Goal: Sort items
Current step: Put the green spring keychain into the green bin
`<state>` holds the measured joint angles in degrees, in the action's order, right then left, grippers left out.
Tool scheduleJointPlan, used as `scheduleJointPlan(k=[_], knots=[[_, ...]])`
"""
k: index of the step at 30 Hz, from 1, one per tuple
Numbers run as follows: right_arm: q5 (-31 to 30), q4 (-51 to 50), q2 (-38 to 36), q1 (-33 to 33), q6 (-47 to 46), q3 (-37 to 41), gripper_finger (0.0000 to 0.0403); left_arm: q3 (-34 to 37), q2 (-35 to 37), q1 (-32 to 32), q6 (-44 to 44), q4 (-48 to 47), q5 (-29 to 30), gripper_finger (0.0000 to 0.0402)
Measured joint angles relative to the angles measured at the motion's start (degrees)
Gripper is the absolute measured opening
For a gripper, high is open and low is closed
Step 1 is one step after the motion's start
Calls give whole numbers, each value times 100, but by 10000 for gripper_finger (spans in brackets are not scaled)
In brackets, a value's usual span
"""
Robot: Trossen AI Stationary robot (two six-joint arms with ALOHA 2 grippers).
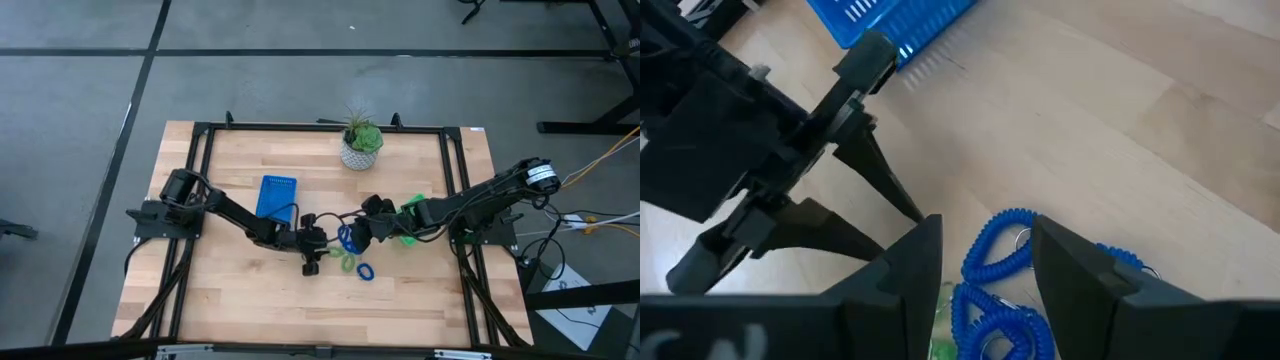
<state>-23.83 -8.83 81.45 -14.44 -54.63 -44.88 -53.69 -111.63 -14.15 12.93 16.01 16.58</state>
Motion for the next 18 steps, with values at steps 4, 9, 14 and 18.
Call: scheduleJointPlan(k=[4, 9, 14, 18], knots=[[-4, 35, 0, 0, 105, 0, 152, 0, 0, 0, 114, 7, -73, 157], [-7, 34, 0, 0, 113, 0, 152, -2, -51, 0, 287, 43, -138, 157], [-5, 30, 0, 2, 113, 0, 152, -16, -187, 50, 542, 41, -380, 157], [-5, 29, -1, 2, 115, 0, 152, -22, -181, 105, 805, -30, -637, 157]])
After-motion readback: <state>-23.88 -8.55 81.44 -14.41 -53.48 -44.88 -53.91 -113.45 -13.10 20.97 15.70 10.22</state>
